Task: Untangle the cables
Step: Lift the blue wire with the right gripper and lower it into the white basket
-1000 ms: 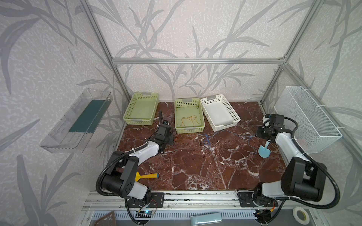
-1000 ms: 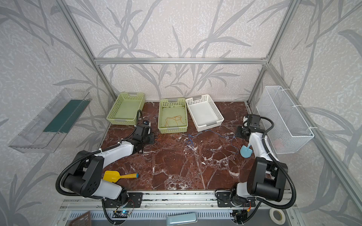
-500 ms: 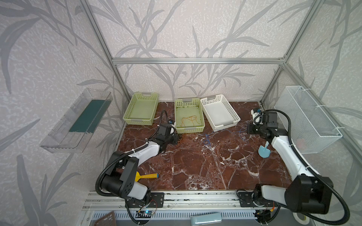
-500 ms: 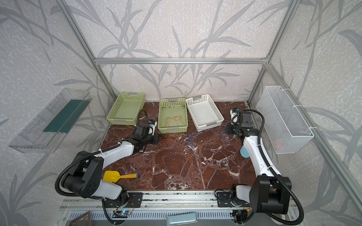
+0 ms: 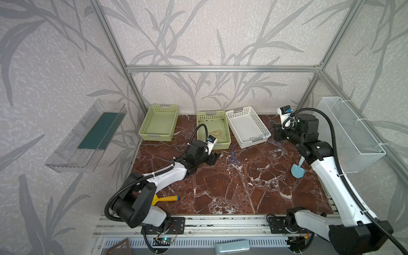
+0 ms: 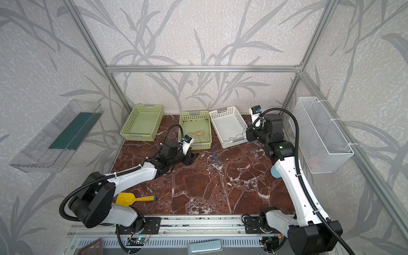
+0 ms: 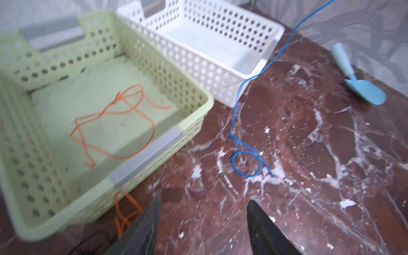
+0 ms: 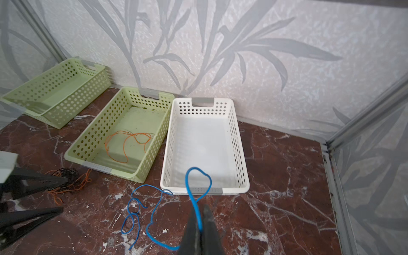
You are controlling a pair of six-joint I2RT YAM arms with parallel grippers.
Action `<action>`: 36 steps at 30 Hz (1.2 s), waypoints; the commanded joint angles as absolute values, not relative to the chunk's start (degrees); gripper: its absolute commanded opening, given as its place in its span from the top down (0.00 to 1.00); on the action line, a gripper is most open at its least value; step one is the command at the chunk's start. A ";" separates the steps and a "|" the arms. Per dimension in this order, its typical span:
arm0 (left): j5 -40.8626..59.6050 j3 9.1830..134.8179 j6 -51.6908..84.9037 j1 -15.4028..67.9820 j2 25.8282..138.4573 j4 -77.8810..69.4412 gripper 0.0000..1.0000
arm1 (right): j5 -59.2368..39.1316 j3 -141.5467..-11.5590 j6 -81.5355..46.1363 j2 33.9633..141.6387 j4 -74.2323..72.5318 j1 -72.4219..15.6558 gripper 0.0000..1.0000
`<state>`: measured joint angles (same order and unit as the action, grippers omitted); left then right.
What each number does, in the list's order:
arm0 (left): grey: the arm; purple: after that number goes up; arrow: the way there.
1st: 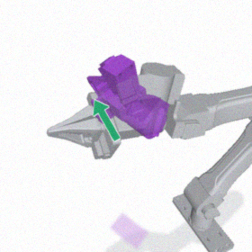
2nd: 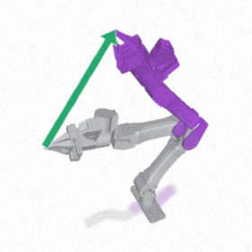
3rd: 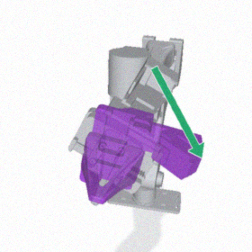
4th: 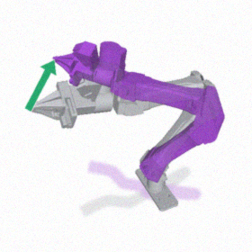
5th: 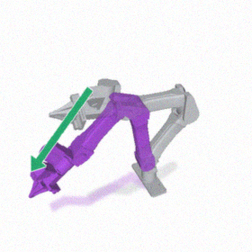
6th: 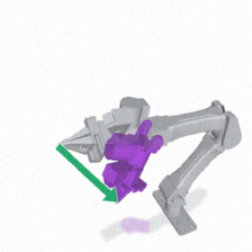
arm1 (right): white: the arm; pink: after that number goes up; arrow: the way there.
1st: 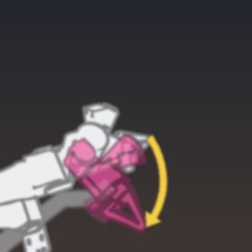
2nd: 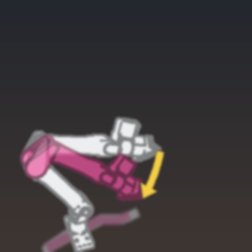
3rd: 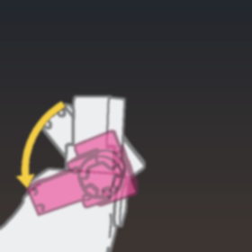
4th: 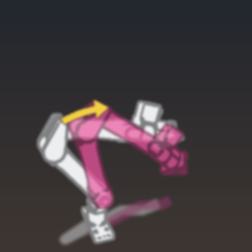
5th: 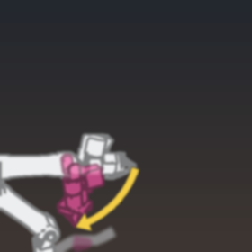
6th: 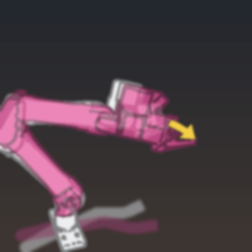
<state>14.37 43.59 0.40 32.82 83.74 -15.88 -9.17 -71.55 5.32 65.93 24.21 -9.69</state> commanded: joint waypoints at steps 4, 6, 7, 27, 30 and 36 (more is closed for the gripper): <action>18.28 52.26 -1.67 35.31 89.47 -22.15 0.34 | -11.36 -77.85 6.78 65.20 20.87 -12.55 1.00; 18.78 54.43 -1.35 35.84 92.53 -22.86 0.34 | -12.43 -79.95 6.80 65.60 19.84 -12.90 1.00; 19.09 54.98 -0.75 35.96 93.94 -23.70 0.34 | -13.02 -80.72 6.69 65.80 19.32 -13.00 1.00; 16.47 54.83 3.41 37.18 100.31 -27.24 0.35 | -8.60 -91.97 10.22 77.80 10.77 -13.36 1.00; 14.56 52.47 3.47 37.20 98.80 -26.64 0.37 | -8.01 -93.54 10.84 81.98 7.87 -13.27 1.00; 11.19 50.29 3.28 37.20 95.87 -24.93 0.38 | -6.65 -97.48 11.85 92.09 4.95 -13.32 1.00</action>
<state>13.98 51.09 4.45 37.01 98.59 -26.52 -8.14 -95.42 10.92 88.77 7.97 -13.08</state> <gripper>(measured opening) 0.617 0.050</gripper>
